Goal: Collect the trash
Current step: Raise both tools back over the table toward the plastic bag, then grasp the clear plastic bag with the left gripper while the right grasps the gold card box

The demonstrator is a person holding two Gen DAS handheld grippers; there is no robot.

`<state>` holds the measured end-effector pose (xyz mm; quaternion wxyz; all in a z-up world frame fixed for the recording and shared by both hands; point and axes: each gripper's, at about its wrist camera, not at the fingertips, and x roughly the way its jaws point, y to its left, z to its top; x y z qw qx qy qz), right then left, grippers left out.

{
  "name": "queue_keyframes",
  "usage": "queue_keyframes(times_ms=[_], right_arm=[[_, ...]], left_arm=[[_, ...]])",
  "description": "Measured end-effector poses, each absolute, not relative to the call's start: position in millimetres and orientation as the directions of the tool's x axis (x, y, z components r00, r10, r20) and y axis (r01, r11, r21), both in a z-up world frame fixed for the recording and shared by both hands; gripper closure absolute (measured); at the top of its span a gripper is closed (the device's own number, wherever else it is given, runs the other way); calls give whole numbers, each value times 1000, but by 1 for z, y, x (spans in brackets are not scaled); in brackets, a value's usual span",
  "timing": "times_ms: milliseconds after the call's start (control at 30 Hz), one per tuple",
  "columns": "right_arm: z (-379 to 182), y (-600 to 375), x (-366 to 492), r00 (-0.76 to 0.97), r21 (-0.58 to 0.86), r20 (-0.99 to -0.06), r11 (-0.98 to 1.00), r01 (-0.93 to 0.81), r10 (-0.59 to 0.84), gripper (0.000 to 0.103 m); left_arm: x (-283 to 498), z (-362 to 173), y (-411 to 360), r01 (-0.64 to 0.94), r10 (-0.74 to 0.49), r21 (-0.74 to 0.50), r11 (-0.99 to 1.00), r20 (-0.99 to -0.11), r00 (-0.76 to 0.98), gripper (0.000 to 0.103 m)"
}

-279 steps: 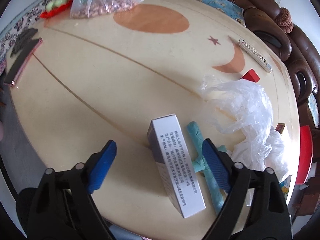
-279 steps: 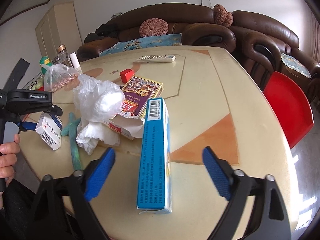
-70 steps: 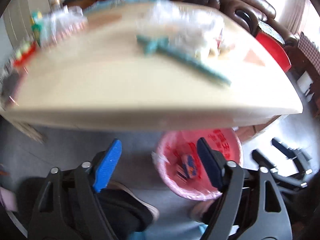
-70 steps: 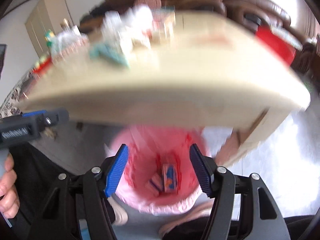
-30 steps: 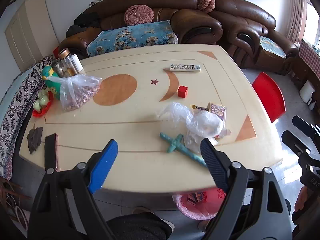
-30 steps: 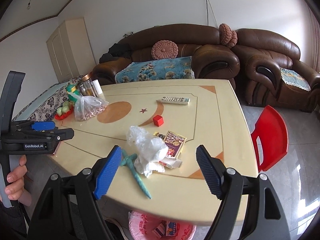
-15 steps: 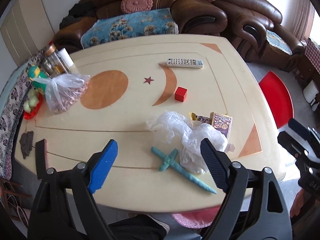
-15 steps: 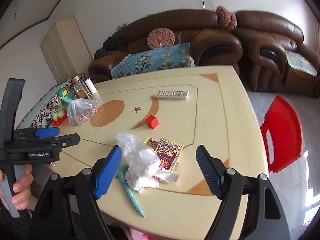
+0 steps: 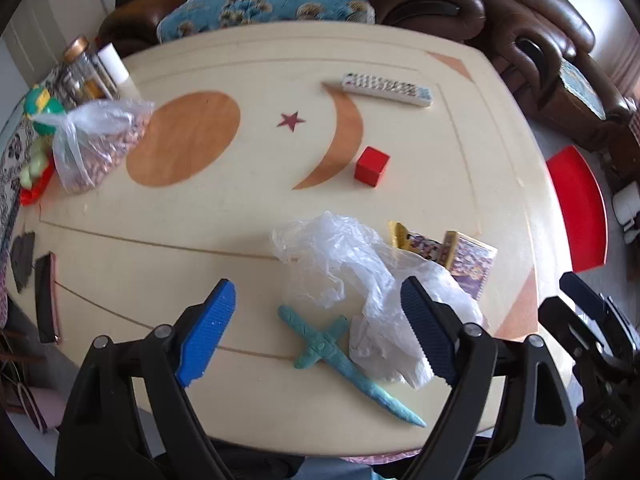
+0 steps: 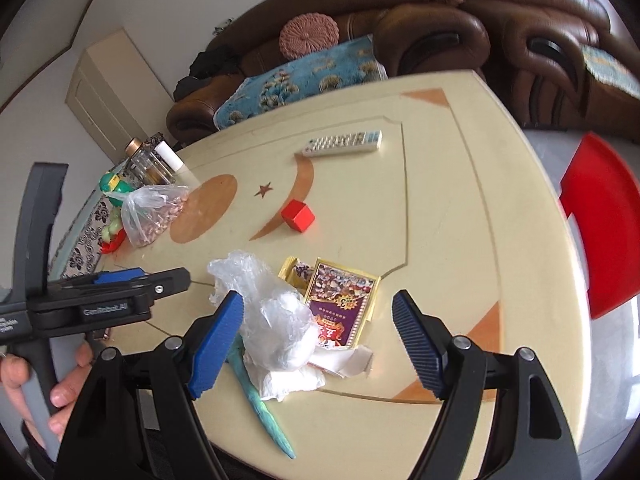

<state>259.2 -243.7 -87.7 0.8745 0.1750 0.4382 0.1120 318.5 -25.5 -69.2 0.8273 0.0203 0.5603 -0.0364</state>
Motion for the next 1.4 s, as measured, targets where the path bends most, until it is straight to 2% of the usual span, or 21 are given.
queue_keyframes(times_ms=[833, 1400], right_arm=[[-147, -236, 308, 498, 500, -765, 864, 60, 408, 28], [-165, -235, 321, 477, 517, -774, 850, 98, 415, 28]], left_arm=[[360, -118, -15, 20, -140, -139, 990, -952, 271, 20], [365, -123, -18, 31, -173, -171, 985, -951, 256, 20]])
